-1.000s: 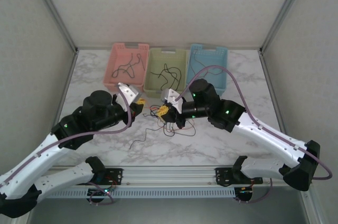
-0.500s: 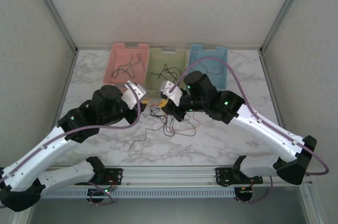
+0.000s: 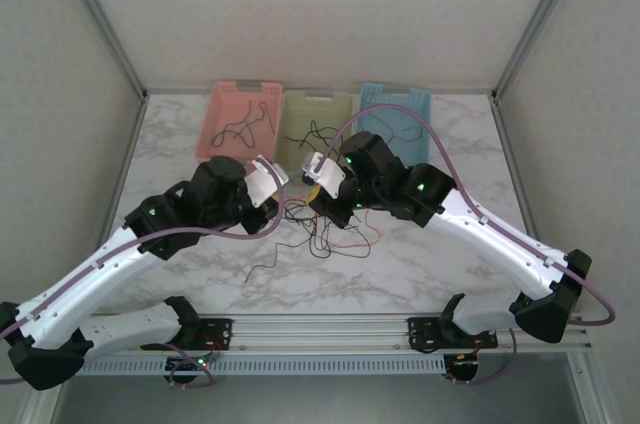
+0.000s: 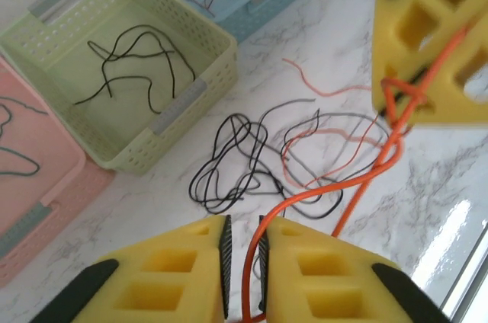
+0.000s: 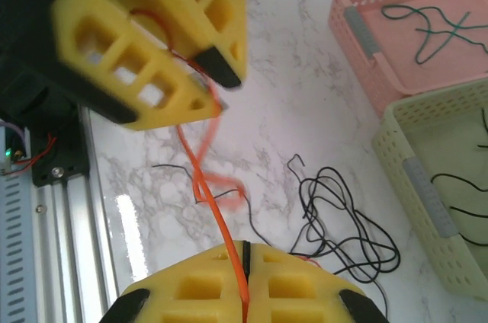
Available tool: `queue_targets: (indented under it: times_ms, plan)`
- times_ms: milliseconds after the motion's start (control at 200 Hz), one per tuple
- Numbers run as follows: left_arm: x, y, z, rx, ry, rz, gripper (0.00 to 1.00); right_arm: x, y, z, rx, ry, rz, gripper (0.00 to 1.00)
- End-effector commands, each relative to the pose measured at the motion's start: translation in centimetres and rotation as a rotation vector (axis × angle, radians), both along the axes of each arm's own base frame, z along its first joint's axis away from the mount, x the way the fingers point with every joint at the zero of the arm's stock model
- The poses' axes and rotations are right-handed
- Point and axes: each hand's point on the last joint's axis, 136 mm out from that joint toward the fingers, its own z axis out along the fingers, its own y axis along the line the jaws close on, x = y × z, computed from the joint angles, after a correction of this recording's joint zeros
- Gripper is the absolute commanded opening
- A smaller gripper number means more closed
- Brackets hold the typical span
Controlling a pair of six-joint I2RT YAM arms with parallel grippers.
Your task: Untangle the cables
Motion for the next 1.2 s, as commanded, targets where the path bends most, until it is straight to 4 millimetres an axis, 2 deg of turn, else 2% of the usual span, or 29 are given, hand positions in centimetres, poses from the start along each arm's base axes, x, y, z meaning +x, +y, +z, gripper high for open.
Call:
queue_targets:
  times_ms: [0, 90, 205, 340, 436, 526, 676, 786, 946, 1196]
  plan:
    - [-0.4, 2.0, 0.3, 0.003, -0.001, 0.067, 0.44, 1.6, -0.6, 2.7, 0.086, -0.043, -0.092, 0.00]
    - [0.1, 2.1, 2.6, -0.140, -0.043, 0.137, 0.71, 1.4, -0.1, 3.5, 0.161, -0.030, -0.096, 0.00]
    - [-0.6, 2.2, 4.7, -0.260, -0.051, 0.143, 0.85, 1.3, 0.0, 3.6, 0.195, -0.020, -0.102, 0.00]
    - [-1.2, 2.8, 4.8, -0.234, -0.056, 0.129, 0.82, 1.9, -0.8, 3.3, 0.181, -0.024, -0.137, 0.00]
    - [-1.2, 3.5, 4.3, -0.162, -0.061, 0.136, 0.78, 1.2, -1.0, 3.8, 0.198, -0.031, -0.105, 0.00]
    - [-1.4, 3.3, 4.9, -0.163, -0.069, 0.113, 0.74, 0.4, -1.1, 3.8, 0.194, -0.027, -0.065, 0.00]
    - [-2.7, 1.0, 5.0, -0.204, -0.020, -0.025, 0.74, -1.3, -1.0, 2.9, 0.180, -0.031, 0.050, 0.00]
    - [-3.5, -0.5, 4.5, -0.201, 0.008, -0.120, 0.73, -1.8, -1.3, 2.3, 0.164, -0.053, 0.083, 0.00]
    - [-3.6, -1.8, 4.5, -0.175, 0.025, -0.194, 0.68, -3.0, -1.5, 2.5, 0.161, -0.043, 0.153, 0.00]
    - [-5.2, -4.4, 5.3, -0.226, 0.065, -0.359, 0.58, -3.9, -1.3, 3.1, 0.188, -0.020, 0.187, 0.00]
